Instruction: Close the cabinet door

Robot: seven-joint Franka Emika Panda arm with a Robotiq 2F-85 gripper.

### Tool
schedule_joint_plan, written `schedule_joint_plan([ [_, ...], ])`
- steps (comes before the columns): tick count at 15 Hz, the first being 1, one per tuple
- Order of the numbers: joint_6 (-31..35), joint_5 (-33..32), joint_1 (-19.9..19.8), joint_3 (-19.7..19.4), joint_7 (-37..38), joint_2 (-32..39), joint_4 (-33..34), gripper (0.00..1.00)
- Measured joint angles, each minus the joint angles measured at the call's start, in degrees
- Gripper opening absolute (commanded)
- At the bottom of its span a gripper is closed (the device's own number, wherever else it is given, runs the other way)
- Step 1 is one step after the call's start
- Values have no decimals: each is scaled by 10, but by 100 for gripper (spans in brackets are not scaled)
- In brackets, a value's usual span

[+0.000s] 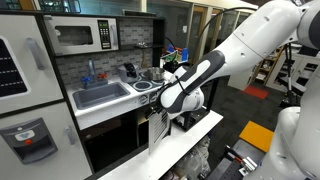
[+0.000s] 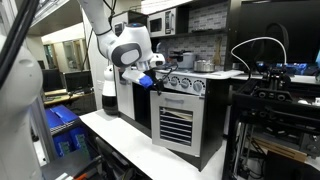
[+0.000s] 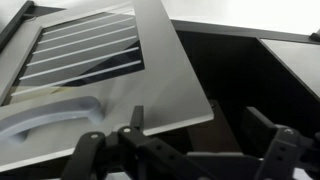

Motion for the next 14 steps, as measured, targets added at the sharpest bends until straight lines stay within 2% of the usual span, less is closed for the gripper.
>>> schedule_joint_plan([
  [4,-5,-28,9,2,26,-21,0,100],
  [7,-36,-29,17,6,27,-39,-4,100],
  [11,-139,-33,21,8,25,-71,-12,100],
  [14,-213,-76,-11,25,31,-87,-21,100],
])
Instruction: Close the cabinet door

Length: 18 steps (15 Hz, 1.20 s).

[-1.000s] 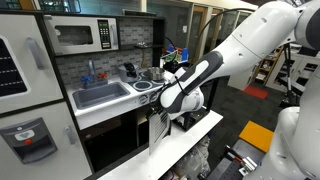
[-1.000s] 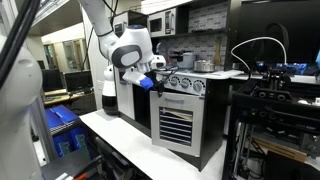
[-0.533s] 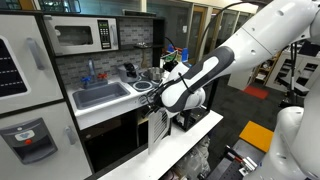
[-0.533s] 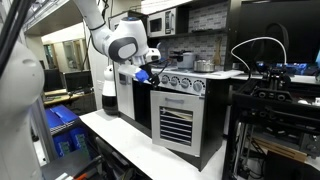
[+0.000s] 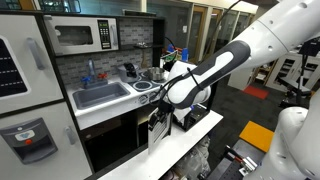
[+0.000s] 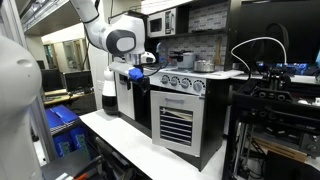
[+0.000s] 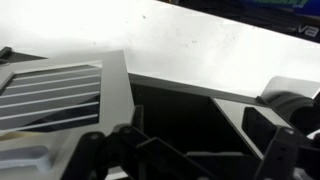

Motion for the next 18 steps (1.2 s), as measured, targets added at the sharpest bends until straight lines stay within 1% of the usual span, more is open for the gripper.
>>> schedule_joint_plan([
  [2,-27,-23,-20,3,-3,-1,-6,100],
  [3,-28,-25,-29,3,-12,2,-11,100],
  [5,-18,-25,-49,3,-28,16,-19,100],
  [6,-2,-24,-57,3,-38,26,-21,100],
  [8,47,-24,-70,4,-58,56,-25,100],
  [10,115,-24,-81,13,-73,92,-26,100],
  [13,227,-19,-80,20,-88,147,-24,100],
  [17,363,-21,-87,46,-88,213,-7,100],
  [18,393,-51,-87,44,-65,229,0,100],
])
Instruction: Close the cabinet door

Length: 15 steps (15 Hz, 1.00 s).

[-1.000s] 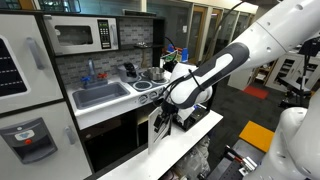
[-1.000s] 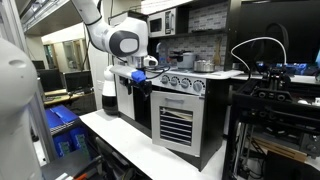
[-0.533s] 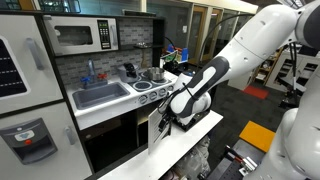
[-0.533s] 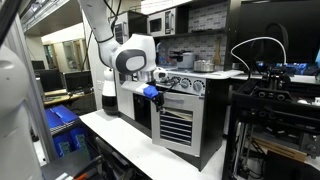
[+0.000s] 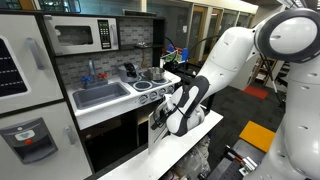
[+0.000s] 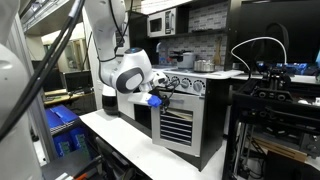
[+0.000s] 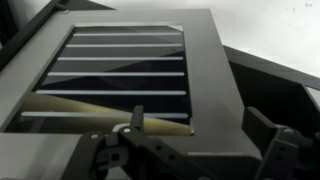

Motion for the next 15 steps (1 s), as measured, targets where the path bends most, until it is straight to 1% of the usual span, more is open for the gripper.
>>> schedule_joint_plan([
  [1,27,-36,1,-7,32,15,7,100],
  [2,31,-44,4,-15,42,25,21,100],
  [5,21,-44,11,-37,43,28,74,100],
  [6,11,-44,16,-41,52,28,78,100],
  [9,16,-59,26,-50,76,32,79,100],
  [11,16,-93,26,-47,100,31,78,100],
  [12,14,-113,24,-40,117,30,75,100],
  [14,2,-141,14,-17,155,21,64,100],
  [15,-17,-149,5,-1,169,11,58,100],
])
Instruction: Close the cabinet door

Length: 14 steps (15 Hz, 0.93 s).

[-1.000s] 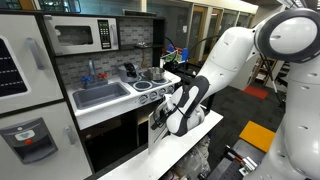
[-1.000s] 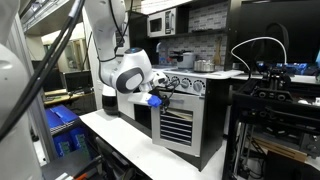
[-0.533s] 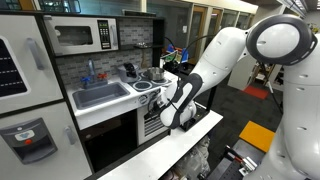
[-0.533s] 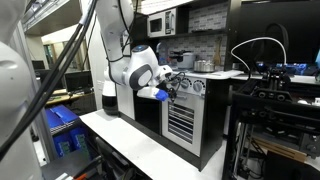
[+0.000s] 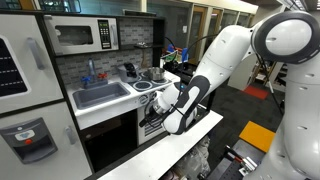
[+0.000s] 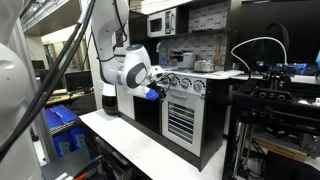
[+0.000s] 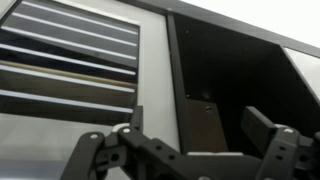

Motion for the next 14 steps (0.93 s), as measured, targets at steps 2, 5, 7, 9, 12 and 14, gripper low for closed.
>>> schedule_joint_plan([
  [2,-54,-7,-30,41,19,-33,-13,100],
  [5,-134,-1,-82,104,29,-97,-29,100],
  [7,-183,30,-107,139,20,-140,-32,100],
  [9,-232,82,-115,154,-5,-181,-32,100],
  [12,-314,126,-115,145,-27,-246,-30,100],
  [14,-362,118,-100,106,-27,-286,-26,100],
])
